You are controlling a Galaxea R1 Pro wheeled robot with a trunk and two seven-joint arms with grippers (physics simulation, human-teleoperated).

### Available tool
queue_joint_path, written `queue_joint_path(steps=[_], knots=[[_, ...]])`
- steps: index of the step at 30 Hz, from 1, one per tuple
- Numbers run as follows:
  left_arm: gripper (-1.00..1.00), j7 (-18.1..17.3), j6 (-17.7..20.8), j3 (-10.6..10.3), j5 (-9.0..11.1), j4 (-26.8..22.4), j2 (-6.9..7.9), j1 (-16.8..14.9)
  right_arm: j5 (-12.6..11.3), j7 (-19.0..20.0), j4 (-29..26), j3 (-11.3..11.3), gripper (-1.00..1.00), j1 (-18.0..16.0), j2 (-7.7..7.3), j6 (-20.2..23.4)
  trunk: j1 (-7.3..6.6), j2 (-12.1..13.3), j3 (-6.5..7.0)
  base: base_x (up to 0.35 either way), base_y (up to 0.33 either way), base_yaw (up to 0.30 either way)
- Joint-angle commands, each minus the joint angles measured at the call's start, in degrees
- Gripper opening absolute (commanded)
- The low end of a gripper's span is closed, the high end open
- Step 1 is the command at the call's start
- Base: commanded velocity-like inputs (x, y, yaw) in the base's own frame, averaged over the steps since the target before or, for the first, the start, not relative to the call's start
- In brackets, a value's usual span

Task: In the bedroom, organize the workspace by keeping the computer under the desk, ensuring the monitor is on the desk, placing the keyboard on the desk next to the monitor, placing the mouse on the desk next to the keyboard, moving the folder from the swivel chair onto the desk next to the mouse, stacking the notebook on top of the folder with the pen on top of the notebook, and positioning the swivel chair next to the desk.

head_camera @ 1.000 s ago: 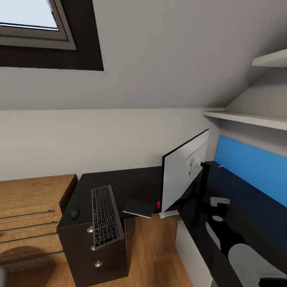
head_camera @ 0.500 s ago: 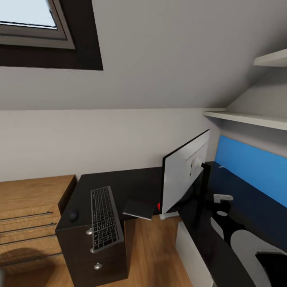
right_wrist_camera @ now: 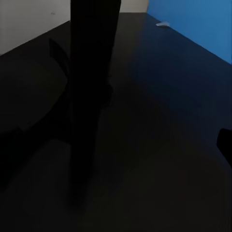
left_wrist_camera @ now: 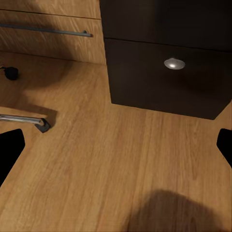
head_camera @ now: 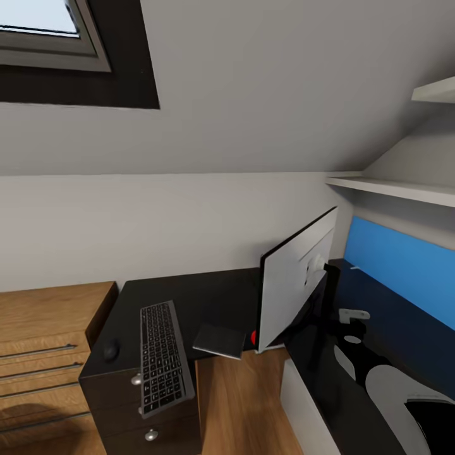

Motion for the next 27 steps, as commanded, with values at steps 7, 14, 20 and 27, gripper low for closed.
queue_joint_path(steps=[7,14,20,27], knots=[[1.00,0.1,0.0,-0.1,0.2,-0.1,-0.01,0.0,-0.3,-0.1,0.0,0.1,1.00,0.0,-0.03,-0.2,0.03,0.0,-0.06,0.093,0.000,0.000],[1.00,0.2,0.1,0.0,0.2,0.0,0.05,0.0,-0.2,-0.1,0.0,0.1,1.00,0.0,-0.08,-0.8,0.03,0.0,-0.06,0.142,-0.016,0.000],[1.00,0.4,0.1,0.1,0.3,0.1,0.10,0.0,-0.3,-0.1,0.2,0.1,1.00,0.0,-0.09,-2.2,0.03,0.0,-0.06,0.130,-0.027,0.000],[1.00,0.5,0.1,0.2,0.3,0.1,0.15,0.0,-0.2,-0.1,0.1,0.1,1.00,0.0,-0.16,-2.5,0.03,0.0,-0.06,0.022,-0.005,0.000]])
